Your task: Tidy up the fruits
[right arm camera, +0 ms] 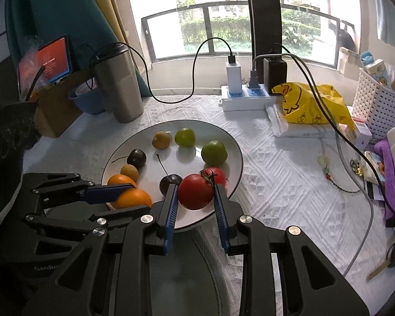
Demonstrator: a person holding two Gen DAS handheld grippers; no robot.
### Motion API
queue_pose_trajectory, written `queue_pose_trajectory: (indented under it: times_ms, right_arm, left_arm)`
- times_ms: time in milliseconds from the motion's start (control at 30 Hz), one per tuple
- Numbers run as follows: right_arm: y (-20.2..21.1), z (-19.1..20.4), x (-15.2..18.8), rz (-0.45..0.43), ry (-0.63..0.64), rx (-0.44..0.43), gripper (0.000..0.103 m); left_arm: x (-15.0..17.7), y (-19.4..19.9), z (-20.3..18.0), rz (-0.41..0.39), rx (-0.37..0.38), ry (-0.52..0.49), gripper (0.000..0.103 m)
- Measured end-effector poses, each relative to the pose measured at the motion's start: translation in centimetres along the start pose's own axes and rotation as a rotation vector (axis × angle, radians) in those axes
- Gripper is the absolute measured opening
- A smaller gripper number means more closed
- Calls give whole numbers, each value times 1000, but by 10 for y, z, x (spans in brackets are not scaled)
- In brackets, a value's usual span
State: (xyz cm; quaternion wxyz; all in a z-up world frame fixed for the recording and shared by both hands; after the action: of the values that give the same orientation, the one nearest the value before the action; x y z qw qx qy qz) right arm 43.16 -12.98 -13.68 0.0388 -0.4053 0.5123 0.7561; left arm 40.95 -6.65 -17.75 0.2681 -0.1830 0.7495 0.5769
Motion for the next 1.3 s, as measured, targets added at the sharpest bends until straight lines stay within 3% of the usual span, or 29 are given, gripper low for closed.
queue_pose_trajectory:
  times_ms: [267,733,1033,1300]
  right_arm:
    - [-10,11,-10,8,27,-5,29]
    - [-51,27,-34,44,57,-13,30]
    - [-74,26,-31,91,48,12,30]
    - [-67,29,-31,81,47,23,30]
  left_arm:
    - [-10,24,15,-77,4,34,42]
    - [-11,42,118,-161,-165,212,42]
    - [-4,36,136,-147,-178,258,42]
    - [1,37,141,-142,-216,272,42]
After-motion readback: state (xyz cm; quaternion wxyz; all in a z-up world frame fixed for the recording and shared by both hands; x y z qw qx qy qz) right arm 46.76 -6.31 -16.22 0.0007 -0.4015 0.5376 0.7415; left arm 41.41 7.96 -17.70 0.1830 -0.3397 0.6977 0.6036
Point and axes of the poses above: each gripper's, at about its wrist camera, not at the fingertips, and y roughly against the way its jaws point, z to its left, x to its underside, the point moved 10 cm from there along -y, roughly the way its jaws point, and after that the axes turned 2 degrees about z, right-handed, at the moved point
